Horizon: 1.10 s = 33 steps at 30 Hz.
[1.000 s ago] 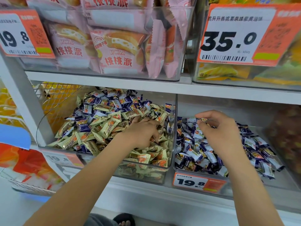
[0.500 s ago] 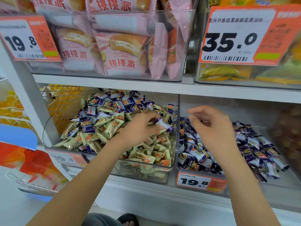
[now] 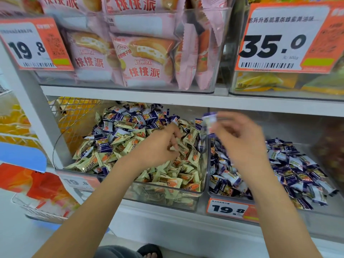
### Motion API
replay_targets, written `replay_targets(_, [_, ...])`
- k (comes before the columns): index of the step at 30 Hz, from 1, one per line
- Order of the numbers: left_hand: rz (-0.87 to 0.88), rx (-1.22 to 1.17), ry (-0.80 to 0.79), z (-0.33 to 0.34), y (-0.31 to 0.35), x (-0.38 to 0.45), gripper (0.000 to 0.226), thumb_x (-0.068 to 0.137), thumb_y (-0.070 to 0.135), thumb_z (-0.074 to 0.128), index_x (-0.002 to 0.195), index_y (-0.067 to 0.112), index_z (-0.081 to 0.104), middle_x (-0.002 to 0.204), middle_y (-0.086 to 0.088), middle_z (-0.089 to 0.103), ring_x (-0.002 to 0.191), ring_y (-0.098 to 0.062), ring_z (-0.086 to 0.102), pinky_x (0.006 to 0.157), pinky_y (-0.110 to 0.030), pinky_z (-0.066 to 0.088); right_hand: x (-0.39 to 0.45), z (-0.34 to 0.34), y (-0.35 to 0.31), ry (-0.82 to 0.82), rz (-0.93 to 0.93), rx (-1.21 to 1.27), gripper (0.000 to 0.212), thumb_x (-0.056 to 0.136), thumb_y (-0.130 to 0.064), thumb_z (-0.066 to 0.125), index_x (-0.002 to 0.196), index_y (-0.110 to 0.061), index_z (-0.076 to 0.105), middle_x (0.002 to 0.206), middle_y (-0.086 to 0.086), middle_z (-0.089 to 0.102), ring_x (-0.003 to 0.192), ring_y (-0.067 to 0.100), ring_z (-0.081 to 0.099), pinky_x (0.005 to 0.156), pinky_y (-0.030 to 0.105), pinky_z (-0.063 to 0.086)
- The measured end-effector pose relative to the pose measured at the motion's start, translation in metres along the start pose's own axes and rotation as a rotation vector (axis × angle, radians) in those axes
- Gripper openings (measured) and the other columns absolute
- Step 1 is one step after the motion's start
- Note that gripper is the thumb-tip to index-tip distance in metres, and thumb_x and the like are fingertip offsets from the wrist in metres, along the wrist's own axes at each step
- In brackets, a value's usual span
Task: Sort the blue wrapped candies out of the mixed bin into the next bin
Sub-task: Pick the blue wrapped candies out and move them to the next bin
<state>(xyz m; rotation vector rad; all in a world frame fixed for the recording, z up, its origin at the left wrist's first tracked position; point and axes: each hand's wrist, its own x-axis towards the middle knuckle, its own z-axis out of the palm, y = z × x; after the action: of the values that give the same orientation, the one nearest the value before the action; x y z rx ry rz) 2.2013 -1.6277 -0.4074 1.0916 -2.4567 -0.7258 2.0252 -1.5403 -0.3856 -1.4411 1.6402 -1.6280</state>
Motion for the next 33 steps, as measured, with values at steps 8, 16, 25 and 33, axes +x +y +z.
replay_targets(8, [0.057,0.22,0.228,-0.011,-0.008,0.054,0.037,0.08,0.028,0.07,0.114,0.017,0.057,0.116,0.001,0.058,0.109,-0.016,0.053,0.088,-0.027,0.042,0.009,-0.03,0.029,0.006,0.334,-0.25,0.062,0.09,-0.022,0.06,0.143,-0.02,0.027,0.135,0.009,0.048,0.096,0.018,0.055,0.071,0.026,0.039])
replay_targets(16, [-0.051,0.318,-0.224,0.027,-0.028,0.128,0.088,0.074,0.041,0.073,0.146,0.02,0.027,0.152,-0.006,0.024,0.138,-0.024,0.025,0.114,-0.037,0.024,0.012,-0.029,0.035,0.012,0.339,-0.229,0.056,0.09,-0.023,0.059,0.139,-0.025,0.032,0.128,0.004,0.052,0.083,0.012,0.056,0.062,0.027,0.04])
replay_targets(25, [-0.135,0.337,-0.367,0.031,-0.024,0.145,0.064,0.086,0.041,0.06,0.142,0.025,0.033,0.145,-0.009,0.035,0.129,-0.027,0.037,0.104,-0.039,0.037,0.016,-0.028,0.033,-0.07,0.406,-0.084,0.041,0.09,-0.022,0.06,0.128,-0.03,0.045,0.11,-0.004,0.061,0.095,0.009,0.058,0.088,0.037,0.048])
replay_targets(33, [-0.002,0.045,-0.113,0.018,-0.022,0.116,0.018,0.086,0.023,0.066,0.098,0.01,0.066,0.107,-0.004,0.062,0.103,-0.017,0.054,0.079,-0.02,0.035,0.011,-0.03,0.031,-0.093,0.383,-0.063,0.027,0.091,-0.021,0.059,0.115,-0.032,0.055,0.105,-0.006,0.061,0.099,0.012,0.059,0.093,0.039,0.048])
